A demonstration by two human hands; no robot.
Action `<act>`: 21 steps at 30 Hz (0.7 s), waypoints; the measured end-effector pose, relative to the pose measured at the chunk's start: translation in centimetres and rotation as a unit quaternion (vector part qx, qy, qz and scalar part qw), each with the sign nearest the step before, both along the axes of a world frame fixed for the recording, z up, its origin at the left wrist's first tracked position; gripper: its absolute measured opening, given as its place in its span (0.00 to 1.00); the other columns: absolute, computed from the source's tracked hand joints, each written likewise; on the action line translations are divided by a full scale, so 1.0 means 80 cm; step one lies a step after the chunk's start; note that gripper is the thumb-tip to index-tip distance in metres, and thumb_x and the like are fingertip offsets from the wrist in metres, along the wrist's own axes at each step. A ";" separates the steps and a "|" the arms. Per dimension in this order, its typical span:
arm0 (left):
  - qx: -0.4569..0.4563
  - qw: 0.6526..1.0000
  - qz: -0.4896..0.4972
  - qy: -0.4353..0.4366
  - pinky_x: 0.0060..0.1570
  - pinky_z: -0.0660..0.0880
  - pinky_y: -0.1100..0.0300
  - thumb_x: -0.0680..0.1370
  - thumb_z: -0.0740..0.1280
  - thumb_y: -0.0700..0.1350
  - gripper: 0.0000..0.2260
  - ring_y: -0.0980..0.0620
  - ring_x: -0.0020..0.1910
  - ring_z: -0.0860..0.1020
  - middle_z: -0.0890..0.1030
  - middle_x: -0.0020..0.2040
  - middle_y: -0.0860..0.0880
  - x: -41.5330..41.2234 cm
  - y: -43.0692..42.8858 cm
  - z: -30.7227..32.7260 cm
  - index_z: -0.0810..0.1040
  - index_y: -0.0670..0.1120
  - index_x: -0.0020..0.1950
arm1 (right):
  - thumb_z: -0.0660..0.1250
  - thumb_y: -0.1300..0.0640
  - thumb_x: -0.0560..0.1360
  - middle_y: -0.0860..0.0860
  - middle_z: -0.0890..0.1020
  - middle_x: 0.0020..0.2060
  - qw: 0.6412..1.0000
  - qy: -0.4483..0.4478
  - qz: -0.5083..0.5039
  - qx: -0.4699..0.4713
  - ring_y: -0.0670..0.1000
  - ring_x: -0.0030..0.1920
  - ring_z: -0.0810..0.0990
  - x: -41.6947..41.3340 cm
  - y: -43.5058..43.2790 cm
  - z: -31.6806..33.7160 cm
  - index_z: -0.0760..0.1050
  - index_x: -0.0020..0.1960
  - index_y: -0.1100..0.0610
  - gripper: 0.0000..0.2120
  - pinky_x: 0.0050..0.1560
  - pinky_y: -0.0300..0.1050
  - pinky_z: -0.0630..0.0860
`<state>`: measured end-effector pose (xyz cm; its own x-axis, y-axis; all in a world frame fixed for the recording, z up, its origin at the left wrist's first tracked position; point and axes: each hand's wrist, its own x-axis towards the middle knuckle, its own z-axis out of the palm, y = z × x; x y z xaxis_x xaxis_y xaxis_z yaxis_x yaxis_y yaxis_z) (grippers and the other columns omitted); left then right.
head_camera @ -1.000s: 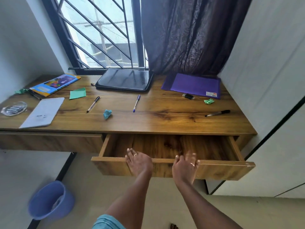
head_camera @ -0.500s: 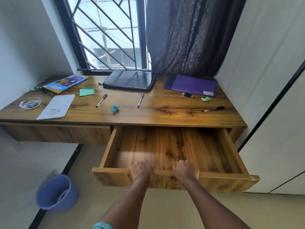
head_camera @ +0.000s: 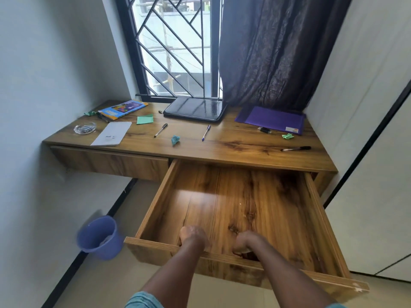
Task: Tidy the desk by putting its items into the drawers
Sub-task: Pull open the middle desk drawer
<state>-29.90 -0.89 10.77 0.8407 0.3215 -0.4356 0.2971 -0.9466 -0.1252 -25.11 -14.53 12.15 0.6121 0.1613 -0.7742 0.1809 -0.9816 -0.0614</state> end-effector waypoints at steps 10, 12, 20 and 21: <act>0.011 1.000 0.011 0.024 0.55 0.77 0.58 0.80 0.59 0.49 0.13 0.50 0.53 0.80 0.81 0.54 0.48 -0.039 -0.008 0.005 0.79 0.46 0.58 | 0.59 0.57 0.77 0.58 0.69 0.68 0.997 0.007 0.071 0.004 0.56 0.67 0.70 -0.041 -0.005 0.015 0.62 0.72 0.60 0.24 0.63 0.48 0.69; 0.007 1.000 0.018 0.021 0.54 0.76 0.58 0.80 0.59 0.49 0.13 0.50 0.53 0.80 0.81 0.54 0.48 -0.042 -0.006 0.008 0.79 0.47 0.57 | 0.58 0.59 0.77 0.57 0.68 0.69 0.997 0.002 0.082 0.000 0.56 0.68 0.69 -0.042 -0.005 0.020 0.63 0.72 0.60 0.23 0.65 0.48 0.68; -0.016 0.999 0.034 0.010 0.52 0.74 0.59 0.79 0.60 0.50 0.12 0.51 0.52 0.79 0.80 0.53 0.49 -0.049 -0.001 0.009 0.79 0.47 0.56 | 0.55 0.57 0.79 0.60 0.64 0.71 0.993 0.022 0.112 -0.040 0.58 0.71 0.65 -0.036 0.014 0.010 0.58 0.74 0.62 0.24 0.68 0.50 0.66; -0.023 0.999 0.031 0.009 0.53 0.74 0.59 0.79 0.60 0.50 0.12 0.50 0.53 0.79 0.80 0.54 0.49 -0.049 0.001 0.012 0.79 0.47 0.57 | 0.53 0.58 0.80 0.60 0.62 0.72 0.992 0.020 0.120 -0.046 0.59 0.71 0.64 -0.035 0.017 0.007 0.56 0.74 0.63 0.24 0.69 0.50 0.65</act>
<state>-33.83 -0.80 11.71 0.8122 0.3512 -0.4658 0.3528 -0.9316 -0.0873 -27.90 -13.17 12.70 0.5328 0.2250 -0.8158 0.4086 -0.9126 0.0152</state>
